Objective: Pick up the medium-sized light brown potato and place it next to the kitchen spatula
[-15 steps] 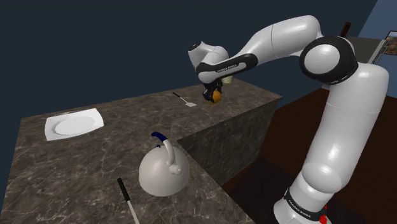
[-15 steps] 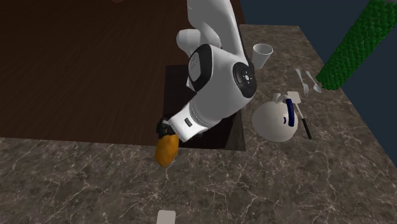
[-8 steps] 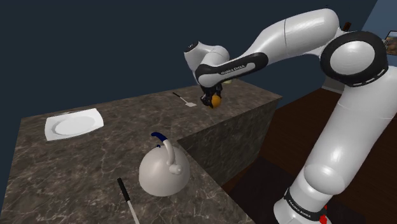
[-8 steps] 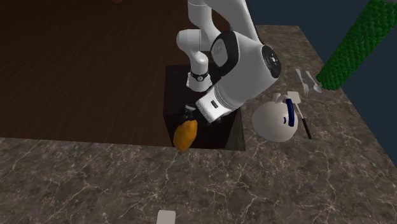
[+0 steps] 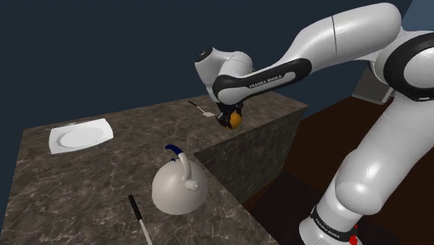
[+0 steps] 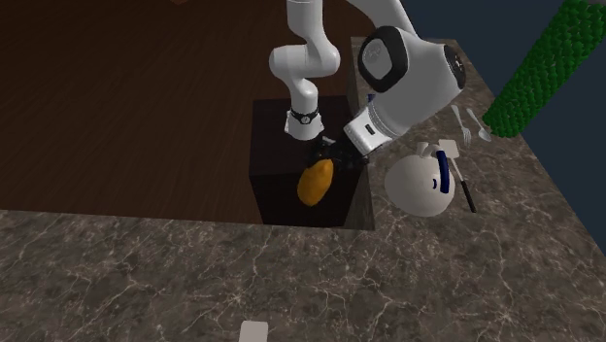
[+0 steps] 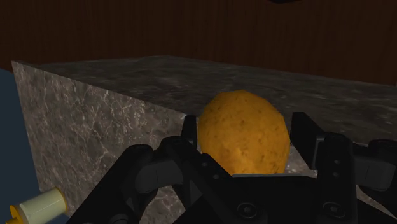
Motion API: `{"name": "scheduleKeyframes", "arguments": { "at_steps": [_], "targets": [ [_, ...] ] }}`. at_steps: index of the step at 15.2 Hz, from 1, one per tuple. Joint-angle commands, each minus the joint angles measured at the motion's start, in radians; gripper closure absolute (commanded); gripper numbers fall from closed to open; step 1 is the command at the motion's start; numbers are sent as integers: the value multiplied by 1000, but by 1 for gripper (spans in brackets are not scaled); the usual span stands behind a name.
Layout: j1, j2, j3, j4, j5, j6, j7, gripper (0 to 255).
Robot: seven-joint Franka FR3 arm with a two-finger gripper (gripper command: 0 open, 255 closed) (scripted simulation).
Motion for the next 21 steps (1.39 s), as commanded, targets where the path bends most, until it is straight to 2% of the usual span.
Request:
{"name": "scheduleKeyframes", "arguments": {
  "at_steps": [1, 11, 21],
  "targets": [
    [24, -31, 25, -28, 26, -21, 34, 255],
    [144, -102, 160, -74, 159, -127, 215, 255],
    [259, -59, 312, -2, 279, -235, 437, 255]
  ]
}}
